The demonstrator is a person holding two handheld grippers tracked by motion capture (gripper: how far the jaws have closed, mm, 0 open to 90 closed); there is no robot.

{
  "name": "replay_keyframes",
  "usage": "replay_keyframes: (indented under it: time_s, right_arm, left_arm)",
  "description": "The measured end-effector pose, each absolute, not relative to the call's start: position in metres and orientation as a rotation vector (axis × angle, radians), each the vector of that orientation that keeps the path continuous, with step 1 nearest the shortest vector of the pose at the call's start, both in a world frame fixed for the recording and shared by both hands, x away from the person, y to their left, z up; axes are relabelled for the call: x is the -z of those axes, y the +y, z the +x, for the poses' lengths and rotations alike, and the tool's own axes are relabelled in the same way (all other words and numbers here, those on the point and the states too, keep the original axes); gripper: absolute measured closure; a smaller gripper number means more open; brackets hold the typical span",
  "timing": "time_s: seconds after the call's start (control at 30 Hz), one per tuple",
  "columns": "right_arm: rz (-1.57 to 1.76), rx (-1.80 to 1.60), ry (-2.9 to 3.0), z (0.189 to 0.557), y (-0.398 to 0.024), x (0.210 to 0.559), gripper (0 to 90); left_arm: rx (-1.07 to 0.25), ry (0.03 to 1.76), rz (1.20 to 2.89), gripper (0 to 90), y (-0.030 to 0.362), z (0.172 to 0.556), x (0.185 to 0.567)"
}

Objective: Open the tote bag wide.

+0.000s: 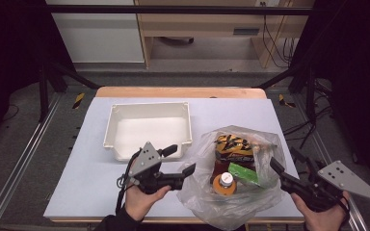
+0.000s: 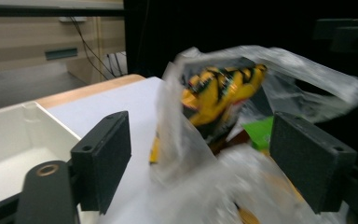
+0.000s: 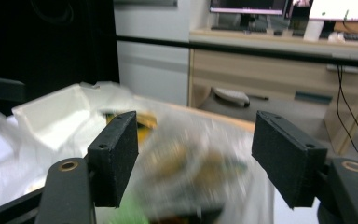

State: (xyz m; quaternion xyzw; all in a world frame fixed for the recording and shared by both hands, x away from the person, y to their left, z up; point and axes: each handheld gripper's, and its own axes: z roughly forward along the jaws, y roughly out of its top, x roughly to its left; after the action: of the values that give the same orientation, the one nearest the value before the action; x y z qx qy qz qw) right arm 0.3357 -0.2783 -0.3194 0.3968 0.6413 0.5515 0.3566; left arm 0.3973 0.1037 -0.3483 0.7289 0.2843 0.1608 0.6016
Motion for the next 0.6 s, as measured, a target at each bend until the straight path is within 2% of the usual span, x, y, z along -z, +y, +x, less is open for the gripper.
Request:
replay_keyframes:
  time_s: [0.17, 0.33, 0.4, 0.47, 0.6]
  right_arm:
    - [1.002, -1.445, 1.690, 0.347, -0.264, 0.307, 31.1]
    - [1.022, -1.353, 1.791, 0.362, -0.245, 0.321, 31.4]
    - [1.070, -1.328, 1.810, 0.363, -0.250, 0.336, 38.4]
    - [1.084, -1.314, 1.817, 0.363, -0.253, 0.340, 40.0]
    - [1.119, -1.256, 1.825, 0.362, -0.266, 0.355, 51.9]
  left_arm:
    - [-0.358, 0.668, 1.733, 29.0, 0.094, 0.423, 0.352]
    - [-0.277, 0.671, 1.814, 35.2, 0.078, 0.438, 0.377]
    - [-0.242, 0.681, 1.833, 43.0, 0.075, 0.440, 0.386]
    - [-0.218, 0.681, 1.867, 45.6, 0.071, 0.442, 0.395]
    - [-0.175, 0.700, 1.880, 60.6, 0.064, 0.444, 0.405]
